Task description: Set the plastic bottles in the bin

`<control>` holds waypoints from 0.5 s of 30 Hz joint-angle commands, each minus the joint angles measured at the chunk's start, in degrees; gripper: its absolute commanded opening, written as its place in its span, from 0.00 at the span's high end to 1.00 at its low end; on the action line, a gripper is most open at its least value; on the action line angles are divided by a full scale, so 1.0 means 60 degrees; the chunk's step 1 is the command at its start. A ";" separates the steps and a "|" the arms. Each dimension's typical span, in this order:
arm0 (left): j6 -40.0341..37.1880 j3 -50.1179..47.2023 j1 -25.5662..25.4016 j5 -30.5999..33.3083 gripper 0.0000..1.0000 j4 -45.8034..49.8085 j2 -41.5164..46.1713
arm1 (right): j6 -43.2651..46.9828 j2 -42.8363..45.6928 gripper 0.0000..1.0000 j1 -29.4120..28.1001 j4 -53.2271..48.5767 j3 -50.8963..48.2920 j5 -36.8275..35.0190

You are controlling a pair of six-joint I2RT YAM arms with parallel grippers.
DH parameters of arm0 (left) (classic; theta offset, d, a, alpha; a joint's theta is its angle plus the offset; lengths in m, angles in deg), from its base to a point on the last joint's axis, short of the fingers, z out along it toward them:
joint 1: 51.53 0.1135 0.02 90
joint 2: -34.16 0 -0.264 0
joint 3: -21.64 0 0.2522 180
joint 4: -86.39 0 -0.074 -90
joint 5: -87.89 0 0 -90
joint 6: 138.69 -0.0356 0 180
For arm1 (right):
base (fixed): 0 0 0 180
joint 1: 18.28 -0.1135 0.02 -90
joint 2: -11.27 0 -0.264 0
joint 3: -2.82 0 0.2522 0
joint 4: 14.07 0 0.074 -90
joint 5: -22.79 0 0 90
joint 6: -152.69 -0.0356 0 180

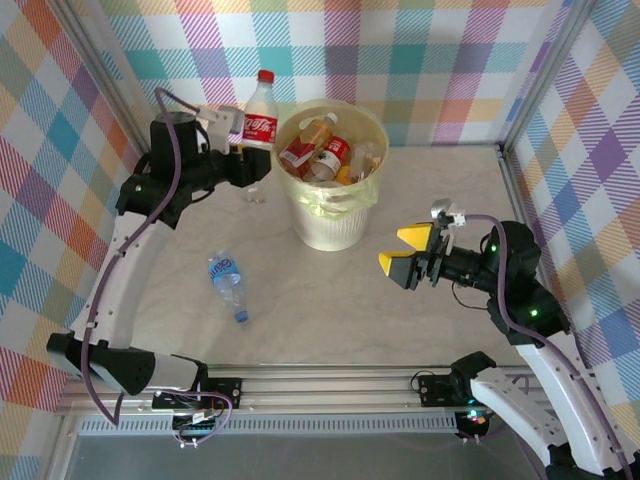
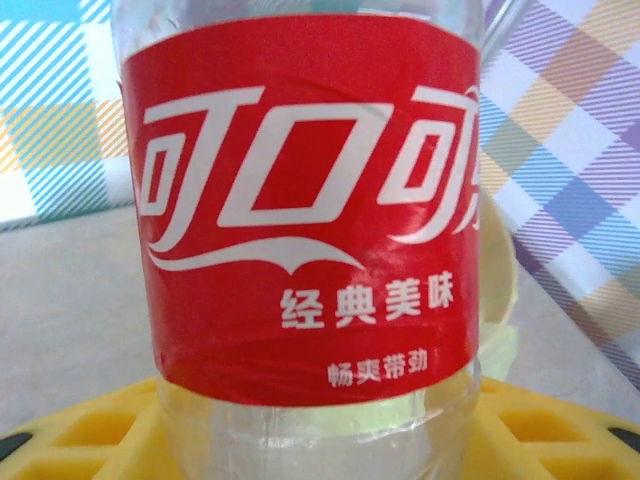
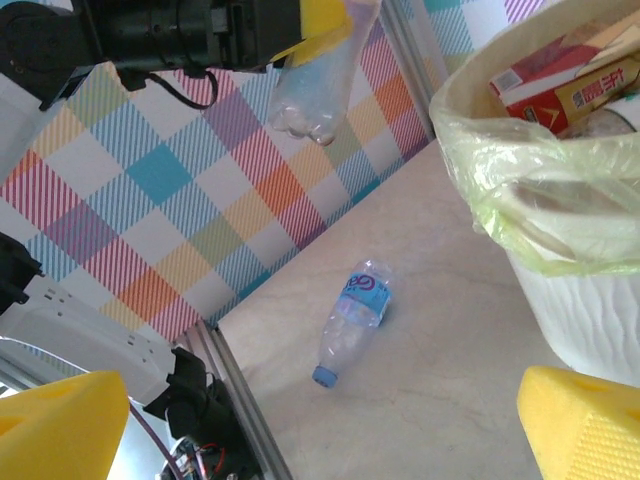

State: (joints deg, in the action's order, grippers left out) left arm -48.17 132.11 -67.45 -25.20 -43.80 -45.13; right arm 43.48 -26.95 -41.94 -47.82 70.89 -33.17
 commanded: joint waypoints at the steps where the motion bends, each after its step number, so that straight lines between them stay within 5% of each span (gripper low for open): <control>1: -0.0387 0.0700 -0.0233 -0.0282 0.44 0.0216 -0.0459 | 0.0006 0.0414 0.00 -0.0041 0.0966 -0.0292 0.0058; 15: -0.1435 0.4072 -0.1069 -0.0533 0.43 0.1599 -0.3149 | 0.0358 0.0921 0.00 -0.0041 0.0919 -0.0496 0.0325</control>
State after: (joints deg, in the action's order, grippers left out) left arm -53.64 152.33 -72.68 -27.12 -37.31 -62.09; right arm 44.14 -22.03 -41.94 -43.73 68.05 -32.21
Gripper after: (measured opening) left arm 0.572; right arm 0.996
